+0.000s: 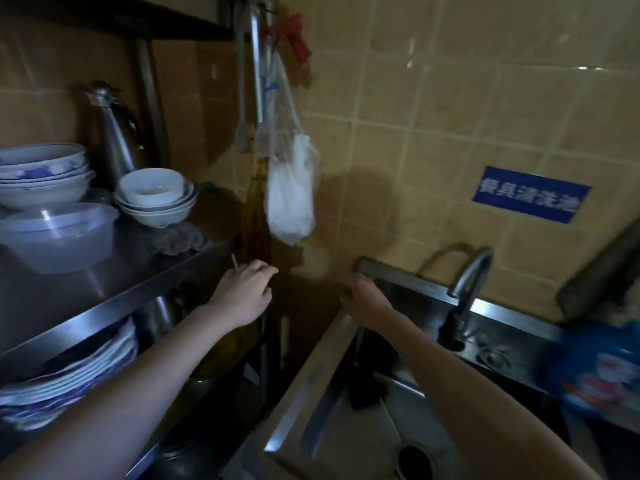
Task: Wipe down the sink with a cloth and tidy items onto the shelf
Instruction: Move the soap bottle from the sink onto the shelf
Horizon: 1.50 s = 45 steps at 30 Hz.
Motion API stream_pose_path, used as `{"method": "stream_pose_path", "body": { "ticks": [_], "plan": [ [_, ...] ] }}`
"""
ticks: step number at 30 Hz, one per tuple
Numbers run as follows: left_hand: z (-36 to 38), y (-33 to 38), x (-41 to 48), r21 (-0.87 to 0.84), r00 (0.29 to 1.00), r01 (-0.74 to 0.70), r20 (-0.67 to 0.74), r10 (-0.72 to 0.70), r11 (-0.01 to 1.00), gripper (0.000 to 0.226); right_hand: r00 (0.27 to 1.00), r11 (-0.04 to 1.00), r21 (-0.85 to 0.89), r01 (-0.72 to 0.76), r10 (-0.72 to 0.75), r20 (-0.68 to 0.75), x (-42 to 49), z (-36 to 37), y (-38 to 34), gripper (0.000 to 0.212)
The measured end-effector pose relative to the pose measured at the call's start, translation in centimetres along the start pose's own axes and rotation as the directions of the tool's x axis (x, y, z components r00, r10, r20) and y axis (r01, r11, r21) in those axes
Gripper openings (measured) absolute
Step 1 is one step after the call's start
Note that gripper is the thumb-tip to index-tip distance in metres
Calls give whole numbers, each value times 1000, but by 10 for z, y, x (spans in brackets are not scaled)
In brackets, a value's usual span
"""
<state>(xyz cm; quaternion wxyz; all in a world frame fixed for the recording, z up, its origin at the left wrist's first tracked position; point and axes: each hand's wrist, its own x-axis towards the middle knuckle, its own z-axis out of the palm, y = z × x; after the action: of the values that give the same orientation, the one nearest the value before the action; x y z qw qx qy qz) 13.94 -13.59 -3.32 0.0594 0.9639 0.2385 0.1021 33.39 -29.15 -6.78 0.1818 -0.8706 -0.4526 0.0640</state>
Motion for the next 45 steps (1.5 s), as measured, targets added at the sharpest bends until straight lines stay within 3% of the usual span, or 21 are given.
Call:
{"method": "stream_pose_path", "body": {
  "ticks": [8,21,32,45],
  "plan": [
    [29,87,33,6,988,-130,80,129,992,43,983,984,-62,-164,158,-91,-66,-33,96,43],
    [85,219,61,-106,934,-331,106,342,938,43,896,904,-54,-424,410,-168,-168,-70,217,37],
    [115,326,74,-133,877,-454,109,468,881,42,828,838,-31,-545,532,-180,-227,-92,308,44],
    [172,426,104,-194,838,-488,168,519,851,43,774,787,89,-610,616,-146,-266,-92,413,47]
  ]
}}
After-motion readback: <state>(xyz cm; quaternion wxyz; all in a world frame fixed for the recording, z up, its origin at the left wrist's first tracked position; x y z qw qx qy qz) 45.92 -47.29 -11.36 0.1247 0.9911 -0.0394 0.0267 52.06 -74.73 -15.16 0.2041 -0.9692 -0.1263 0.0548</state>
